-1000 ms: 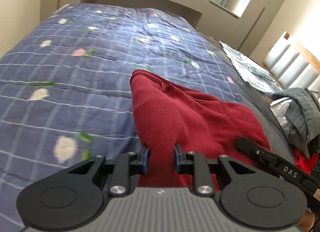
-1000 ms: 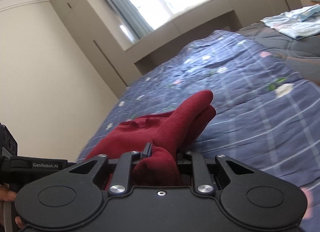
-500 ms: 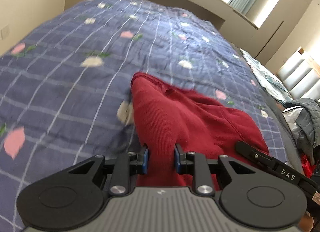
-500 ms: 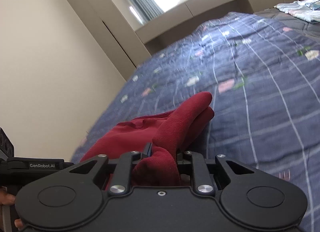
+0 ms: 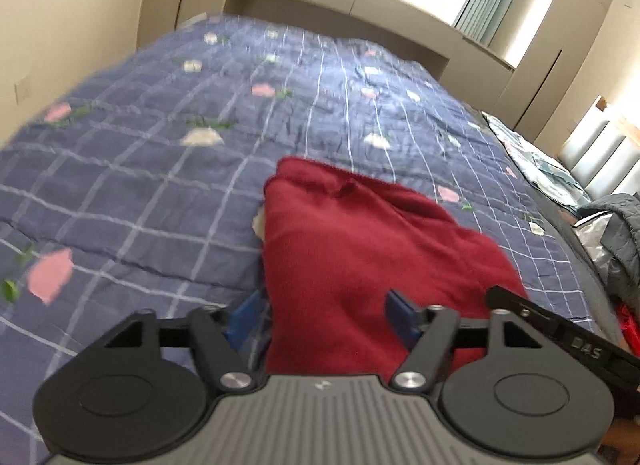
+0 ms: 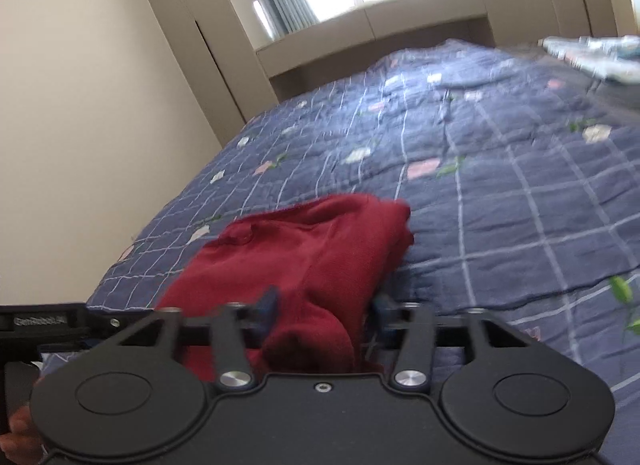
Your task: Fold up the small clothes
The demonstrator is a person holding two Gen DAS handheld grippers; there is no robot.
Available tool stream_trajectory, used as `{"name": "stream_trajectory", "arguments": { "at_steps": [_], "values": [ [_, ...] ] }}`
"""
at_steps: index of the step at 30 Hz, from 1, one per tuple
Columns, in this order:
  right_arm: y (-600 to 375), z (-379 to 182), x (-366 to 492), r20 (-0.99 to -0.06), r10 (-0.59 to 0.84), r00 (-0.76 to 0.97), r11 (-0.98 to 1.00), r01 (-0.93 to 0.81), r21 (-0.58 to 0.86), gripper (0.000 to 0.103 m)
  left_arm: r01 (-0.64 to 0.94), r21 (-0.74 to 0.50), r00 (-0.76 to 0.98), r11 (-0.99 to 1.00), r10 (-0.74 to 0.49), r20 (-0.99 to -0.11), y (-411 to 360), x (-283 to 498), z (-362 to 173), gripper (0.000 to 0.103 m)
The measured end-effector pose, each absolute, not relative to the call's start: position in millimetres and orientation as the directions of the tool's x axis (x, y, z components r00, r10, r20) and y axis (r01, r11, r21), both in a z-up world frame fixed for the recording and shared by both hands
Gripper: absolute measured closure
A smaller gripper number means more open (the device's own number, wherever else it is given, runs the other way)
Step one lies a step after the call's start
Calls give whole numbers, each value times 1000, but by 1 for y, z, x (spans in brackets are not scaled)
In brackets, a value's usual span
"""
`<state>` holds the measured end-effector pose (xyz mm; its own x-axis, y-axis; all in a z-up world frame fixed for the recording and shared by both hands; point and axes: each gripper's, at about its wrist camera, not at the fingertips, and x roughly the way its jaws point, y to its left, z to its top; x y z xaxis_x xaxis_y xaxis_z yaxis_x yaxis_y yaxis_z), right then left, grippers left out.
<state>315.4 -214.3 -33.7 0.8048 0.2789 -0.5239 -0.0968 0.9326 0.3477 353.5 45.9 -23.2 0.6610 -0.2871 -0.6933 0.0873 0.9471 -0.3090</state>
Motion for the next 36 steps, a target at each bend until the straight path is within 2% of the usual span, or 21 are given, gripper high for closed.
{"name": "stream_trajectory", "arguments": {
  "at_steps": [2, 3, 12, 25, 36],
  "values": [
    [-212, -25, 304, -501, 266, 824, 940, -107, 324, 31, 91, -284, 685, 955, -267, -678, 46, 343, -13, 20],
    [-211, -19, 297, -488, 258, 834, 944, -111, 311, 26, 93, -277, 694, 956, -262, -670, 47, 338, -8, 18],
    [-199, 32, 220, -359, 230, 904, 964, -160, 215, 2, 90, -233, 774, 968, -215, -596, 56, 271, 30, 2],
    [-191, 37, 105, -309, 220, 925, 971, -178, 161, 1, 8, -150, 838, 989, -88, -539, 77, 151, 28, 0],
    [-189, 23, 45, -267, 175, 948, 981, -145, 130, 1, 6, -130, 865, 992, -70, -497, 76, 93, 14, 0]
  ]
}}
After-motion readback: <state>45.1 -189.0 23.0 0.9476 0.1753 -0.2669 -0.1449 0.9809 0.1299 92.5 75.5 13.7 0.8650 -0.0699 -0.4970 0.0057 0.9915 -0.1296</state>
